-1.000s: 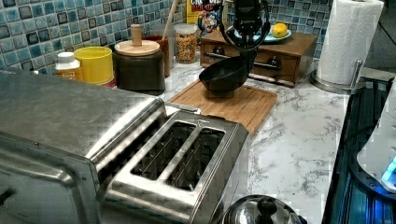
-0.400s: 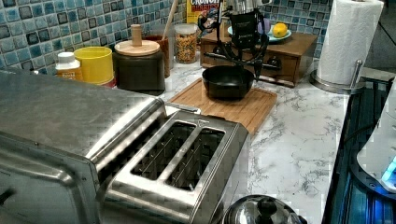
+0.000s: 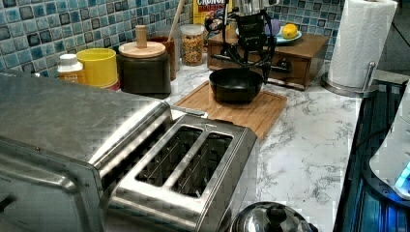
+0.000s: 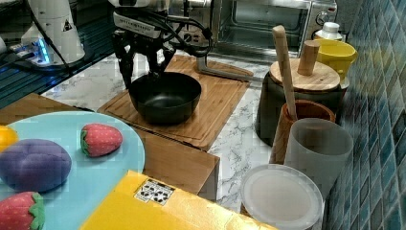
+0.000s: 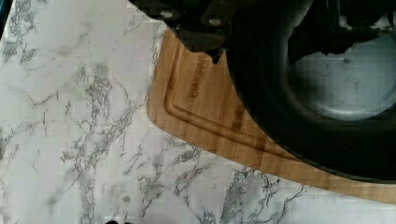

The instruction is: Put the bowl on the board.

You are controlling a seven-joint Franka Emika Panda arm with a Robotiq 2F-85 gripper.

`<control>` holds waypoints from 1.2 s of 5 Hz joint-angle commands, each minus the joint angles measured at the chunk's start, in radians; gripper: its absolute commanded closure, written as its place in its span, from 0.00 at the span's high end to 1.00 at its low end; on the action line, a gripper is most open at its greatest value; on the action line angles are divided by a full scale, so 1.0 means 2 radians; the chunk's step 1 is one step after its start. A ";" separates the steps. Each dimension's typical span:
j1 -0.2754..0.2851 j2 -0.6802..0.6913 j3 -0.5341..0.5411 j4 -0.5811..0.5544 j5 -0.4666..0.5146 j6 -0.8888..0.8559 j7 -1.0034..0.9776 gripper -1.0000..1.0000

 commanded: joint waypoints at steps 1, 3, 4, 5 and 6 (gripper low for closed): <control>0.008 -0.012 0.008 0.075 -0.003 -0.029 -0.007 0.50; 0.002 -0.012 0.014 0.075 -0.004 -0.029 -0.006 0.50; -0.001 -0.012 0.017 0.075 -0.004 -0.029 -0.006 0.50; -0.001 -0.012 0.016 0.075 -0.004 -0.029 -0.006 0.50; 0.001 -0.012 0.015 0.075 -0.004 -0.029 -0.006 0.50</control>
